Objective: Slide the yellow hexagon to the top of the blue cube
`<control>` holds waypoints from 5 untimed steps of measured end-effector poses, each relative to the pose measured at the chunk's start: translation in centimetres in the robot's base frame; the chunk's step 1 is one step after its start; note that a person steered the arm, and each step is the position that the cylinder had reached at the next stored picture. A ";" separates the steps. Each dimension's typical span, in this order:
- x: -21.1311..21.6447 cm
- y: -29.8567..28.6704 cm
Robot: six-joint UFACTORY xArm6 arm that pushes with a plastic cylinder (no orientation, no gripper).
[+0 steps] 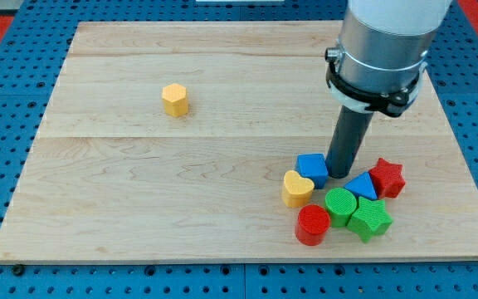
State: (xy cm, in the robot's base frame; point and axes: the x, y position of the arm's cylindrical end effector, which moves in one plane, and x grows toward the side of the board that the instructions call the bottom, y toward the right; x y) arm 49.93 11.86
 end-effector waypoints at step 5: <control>-0.9 -19.2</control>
State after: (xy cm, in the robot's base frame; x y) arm 48.99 -7.38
